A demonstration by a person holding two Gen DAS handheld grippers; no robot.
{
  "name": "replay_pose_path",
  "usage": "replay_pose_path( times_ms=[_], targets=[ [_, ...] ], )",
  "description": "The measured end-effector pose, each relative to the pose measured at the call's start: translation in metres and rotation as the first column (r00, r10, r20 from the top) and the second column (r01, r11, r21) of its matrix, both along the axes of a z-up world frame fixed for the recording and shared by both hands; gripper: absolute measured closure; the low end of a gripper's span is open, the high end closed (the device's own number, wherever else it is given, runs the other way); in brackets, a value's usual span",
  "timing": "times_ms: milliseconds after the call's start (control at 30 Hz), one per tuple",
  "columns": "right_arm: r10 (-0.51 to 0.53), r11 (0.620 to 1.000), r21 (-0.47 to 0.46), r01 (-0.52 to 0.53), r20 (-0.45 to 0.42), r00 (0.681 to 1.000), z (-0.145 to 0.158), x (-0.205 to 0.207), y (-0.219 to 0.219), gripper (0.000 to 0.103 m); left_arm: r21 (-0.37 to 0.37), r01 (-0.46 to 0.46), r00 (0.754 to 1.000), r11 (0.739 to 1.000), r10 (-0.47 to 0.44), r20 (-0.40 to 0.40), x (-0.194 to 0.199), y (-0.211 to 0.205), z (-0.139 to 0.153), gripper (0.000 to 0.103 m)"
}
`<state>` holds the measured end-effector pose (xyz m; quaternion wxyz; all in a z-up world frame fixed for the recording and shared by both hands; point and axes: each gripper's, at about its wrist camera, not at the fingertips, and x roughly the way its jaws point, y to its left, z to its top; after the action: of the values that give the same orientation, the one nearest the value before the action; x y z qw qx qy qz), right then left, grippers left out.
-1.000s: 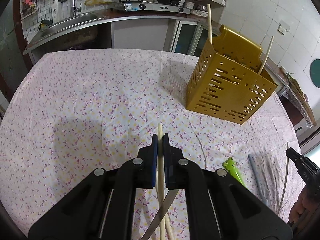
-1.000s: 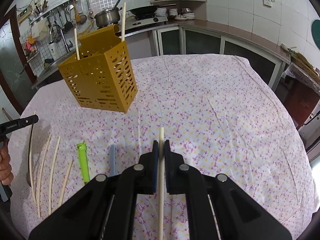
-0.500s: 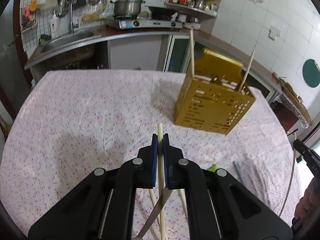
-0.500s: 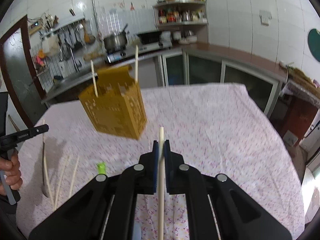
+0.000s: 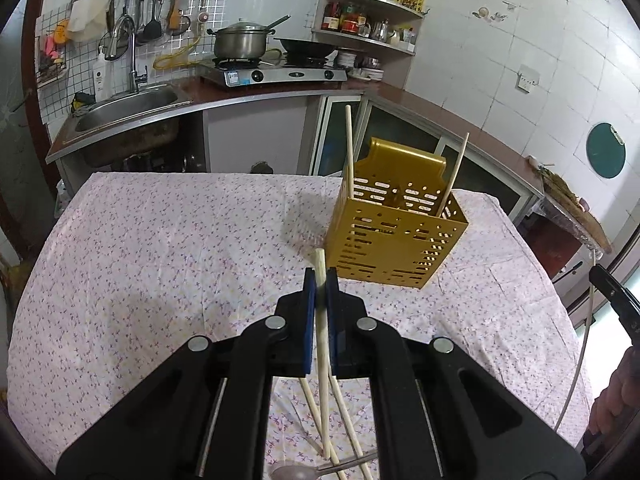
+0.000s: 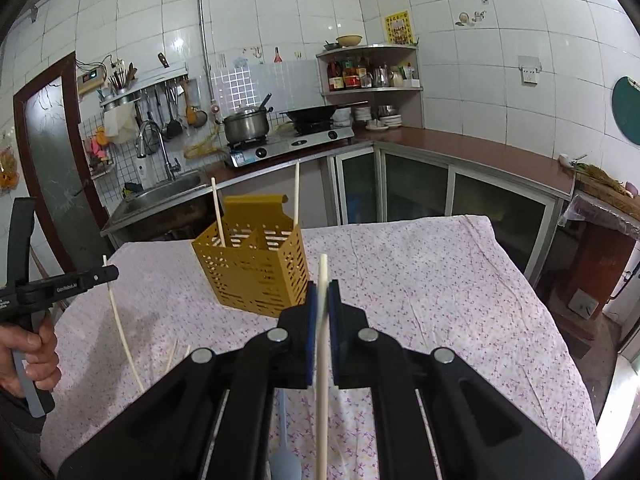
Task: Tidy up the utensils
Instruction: 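Lift both held chopsticks and carry them above the yellow holder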
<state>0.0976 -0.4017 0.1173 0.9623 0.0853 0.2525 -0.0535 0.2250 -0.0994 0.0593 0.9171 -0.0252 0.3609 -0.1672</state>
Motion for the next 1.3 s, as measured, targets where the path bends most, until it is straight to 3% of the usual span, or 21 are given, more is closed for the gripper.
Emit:
replay_pose_path(
  times_ms=[800, 1300],
  targets=[
    [0.009, 1.000, -0.024, -0.007, 0.077, 0.997, 0.025, -0.006, 0.008, 0.097, -0.009, 0.021, 0.999, 1.000, -0.020, 0.048, -0.009, 0.000, 0.025, 0.099],
    [0.054, 0.996, -0.085, -0.038, 0.199, 0.978, 0.086, 0.025, 0.028, 0.097, 0.017, 0.050, 0.981, 0.999, -0.052, 0.186, 0.007, -0.022, 0.098, 0.099]
  ],
)
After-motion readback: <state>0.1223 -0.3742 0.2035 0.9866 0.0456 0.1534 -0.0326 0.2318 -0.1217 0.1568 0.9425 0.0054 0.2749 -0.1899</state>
